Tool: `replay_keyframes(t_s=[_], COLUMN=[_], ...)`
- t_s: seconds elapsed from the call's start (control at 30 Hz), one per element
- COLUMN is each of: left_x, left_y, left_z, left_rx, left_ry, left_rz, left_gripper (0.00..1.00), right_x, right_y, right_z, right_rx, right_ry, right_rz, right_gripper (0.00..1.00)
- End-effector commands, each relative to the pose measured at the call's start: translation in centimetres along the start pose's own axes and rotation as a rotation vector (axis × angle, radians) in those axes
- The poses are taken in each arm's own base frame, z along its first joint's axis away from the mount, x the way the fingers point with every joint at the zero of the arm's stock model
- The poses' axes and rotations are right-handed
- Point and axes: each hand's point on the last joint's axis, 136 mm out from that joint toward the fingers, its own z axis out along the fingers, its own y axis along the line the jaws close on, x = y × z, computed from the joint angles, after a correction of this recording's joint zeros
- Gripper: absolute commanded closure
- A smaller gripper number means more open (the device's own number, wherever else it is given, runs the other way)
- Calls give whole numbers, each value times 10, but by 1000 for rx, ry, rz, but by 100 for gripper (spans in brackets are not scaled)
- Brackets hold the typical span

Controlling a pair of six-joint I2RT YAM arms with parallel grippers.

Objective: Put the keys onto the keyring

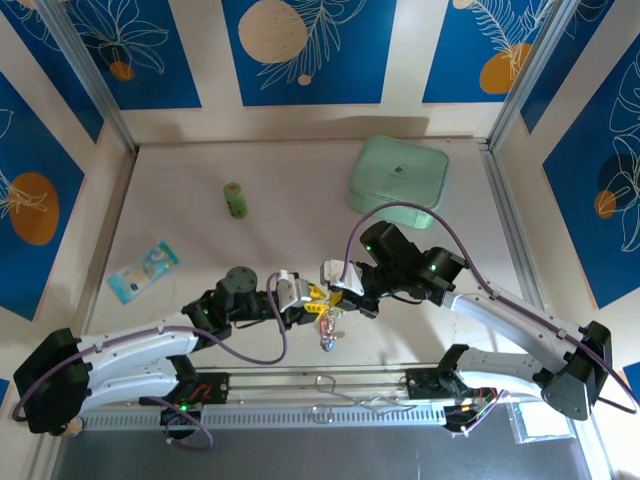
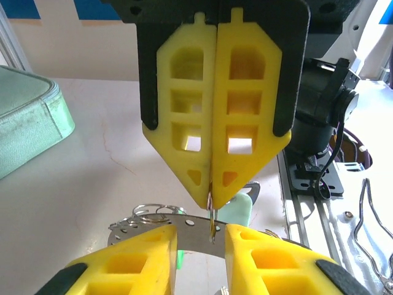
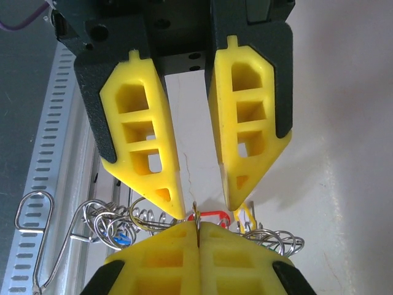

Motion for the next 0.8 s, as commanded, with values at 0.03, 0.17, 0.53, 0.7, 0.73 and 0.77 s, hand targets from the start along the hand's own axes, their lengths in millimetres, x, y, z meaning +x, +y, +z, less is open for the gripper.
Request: replay_keyframes(t_s=[0.03, 0.17, 0.53, 0.7, 0.73, 0.77], left_x=[-11, -14, -18, -26, -27, -28], left_y=[2, 1, -1, 3, 3, 3], left_z=[1, 2, 0, -6, -7, -8], left_rx=[-3, 5, 14, -29, -34, -39], left_ry=[-17, -25, -50, -137, -151, -159], left_rz=[8, 16, 24, 29, 30, 31], left_gripper=[75, 77, 100, 100, 100, 100], right_x=[-20, -25, -24, -9, -6, -4], right_y=[5, 7, 1, 3, 4, 6], right_z=[-7, -4, -8, -17, -16, -15], right_rx=[-10, -21, 30, 53, 50, 43], right_ry=[-61, -72, -123, -156, -151, -151], right_rz=[-50, -63, -12, 70, 81, 94], right_gripper=[100, 100, 76, 65, 65, 65])
